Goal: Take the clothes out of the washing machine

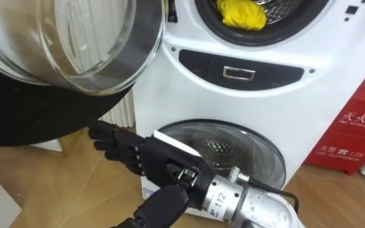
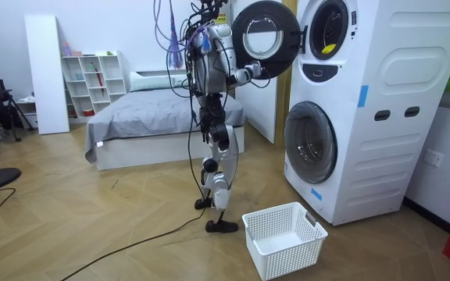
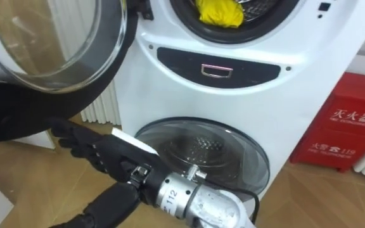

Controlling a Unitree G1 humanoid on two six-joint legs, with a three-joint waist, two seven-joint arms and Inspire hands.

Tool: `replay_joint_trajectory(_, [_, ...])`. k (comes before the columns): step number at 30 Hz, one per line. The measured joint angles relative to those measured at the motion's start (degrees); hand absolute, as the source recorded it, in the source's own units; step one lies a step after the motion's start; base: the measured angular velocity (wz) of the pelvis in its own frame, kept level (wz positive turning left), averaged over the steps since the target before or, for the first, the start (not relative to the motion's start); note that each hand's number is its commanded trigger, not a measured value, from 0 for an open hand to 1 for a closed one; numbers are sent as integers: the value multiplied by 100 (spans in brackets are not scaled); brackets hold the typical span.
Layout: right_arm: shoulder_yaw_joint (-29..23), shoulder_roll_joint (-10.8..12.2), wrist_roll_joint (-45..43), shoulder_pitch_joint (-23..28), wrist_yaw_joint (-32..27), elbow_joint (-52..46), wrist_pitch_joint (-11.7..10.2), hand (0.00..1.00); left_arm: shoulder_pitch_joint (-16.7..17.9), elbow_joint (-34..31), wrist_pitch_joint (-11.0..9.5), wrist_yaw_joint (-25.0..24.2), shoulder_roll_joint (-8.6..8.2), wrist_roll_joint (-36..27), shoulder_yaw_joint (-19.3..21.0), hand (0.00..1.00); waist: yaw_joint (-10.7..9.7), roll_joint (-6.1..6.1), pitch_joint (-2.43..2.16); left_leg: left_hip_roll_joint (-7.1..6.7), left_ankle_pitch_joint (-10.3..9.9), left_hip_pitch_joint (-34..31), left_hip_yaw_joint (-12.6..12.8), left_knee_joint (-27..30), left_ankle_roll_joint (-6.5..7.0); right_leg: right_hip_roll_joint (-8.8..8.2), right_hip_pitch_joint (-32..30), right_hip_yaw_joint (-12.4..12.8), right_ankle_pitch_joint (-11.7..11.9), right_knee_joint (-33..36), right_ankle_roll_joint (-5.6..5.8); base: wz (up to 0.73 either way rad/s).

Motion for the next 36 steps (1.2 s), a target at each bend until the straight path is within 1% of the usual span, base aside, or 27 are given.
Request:
replay_joint_trajectory(3, [0,-52,0,175,-44,17,0,0,-3,-6,0,0,2,3,11,0,-21,15,-20,0,0,1,53,-4,0,0,-19,35,0,1,0,-6])
replay_joint_trajectory(7, [-80,-95,-8,364,-183,18,0,0,1,-5,0,0,5,8,11,0,-86,29,-25,1,0,4,72,-5,1,-1,-19,40,0,1,1,-1])
replay_joint_trajectory(9, [-144,-154,-11,397,-237,19,2,0,3,-5,3,0,5,8,11,0,-92,29,-26,1,0,4,85,-5,1,-1,-21,46,0,1,1,0])
replay_joint_trajectory(14, [-263,-159,-72,445,-320,19,2,0,28,6,41,0,5,8,34,0,-184,44,-37,4,0,37,91,-3,1,3,16,48,0,1,0,0])
replay_joint_trajectory(18, [-571,-248,-280,520,-446,10,3,0,64,11,45,0,-30,4,239,0,-216,50,-60,0,0,63,94,-2,1,-3,45,39,0,3,1,0])
replay_joint_trajectory(20, [-792,-312,-335,527,-521,-16,3,0,130,-2,44,0,-36,5,274,0,-289,63,-98,0,0,65,100,0,1,-7,49,36,0,3,1,0])
replay_joint_trajectory(21, [-978,-305,-440,526,-589,-59,2,0,168,-1,44,0,-45,4,347,0,-351,72,-116,-1,1,76,99,1,1,-10,65,32,0,2,1,0])
replay_joint_trajectory(23, [-1267,-302,-607,526,-756,-103,-19,0,181,0,42,0,-48,0,467,0,-399,73,-117,-1,1,118,103,0,1,-9,113,33,-2,-13,4,0])
replay_joint_trajectory(24, [-1422,-316,-746,523,-881,-105,-27,0,186,2,35,0,-41,2,490,0,-456,57,-128,-2,1,131,105,2,1,-11,125,37,-3,-17,6,0])
replay_joint_trajectory(27, [-1762,-328,-1085,523,-1153,-210,-29,0,223,2,-24,0,-42,-1,574,0,-537,53,-127,-4,1,178,126,-4,2,-3,131,108,-5,-8,9,-9])
replay_joint_trajectory(29, [-1921,-414,-1178,511,-1346,-270,-83,0,231,-1,-24,0,-42,-5,591,0,-577,46,-126,-14,1,177,126,-2,2,-8,126,124,-16,-5,23,-2])
replay_joint_trajectory(30, [-2059,-460,-1186,490,-1462,-313,-85,0,232,-16,-23,0,-43,3,628,0,-626,33,-121,-25,2,177,126,-1,3,-13,115,139,-29,10,36,0])
replay_joint_trajectory(31, [-2193,-505,-1183,480,-1569,-371,-89,0,229,-25,-23,0,-42,7,686,0,-627,24,-114,-32,2,178,126,-1,3,-18,114,146,-35,10,43,0])
replay_joint_trajectory(32, [-2243,-522,-1174,463,-1620,-378,-97,0,229,-33,-24,0,-41,7,714,0,-630,14,-109,-37,2,182,126,-2,3,-21,115,151,-36,11,45,-4])
replay_joint_trajectory(34, [-2372,-547,-1120,284,-1708,-377,-96,0,250,-126,-17,0,-16,15,731,0,-636,-20,-78,-43,2,203,160,-5,3,-20,113,205,-37,10,49,-9])
replay_joint_trajectory(36, [-2422,-553,-1110,141,-1762,-376,-95,0,257,-210,-15,-1,11,18,733,0,-637,-49,-67,-47,2,200,168,-10,3,-21,111,213,-37,1,50,-3])
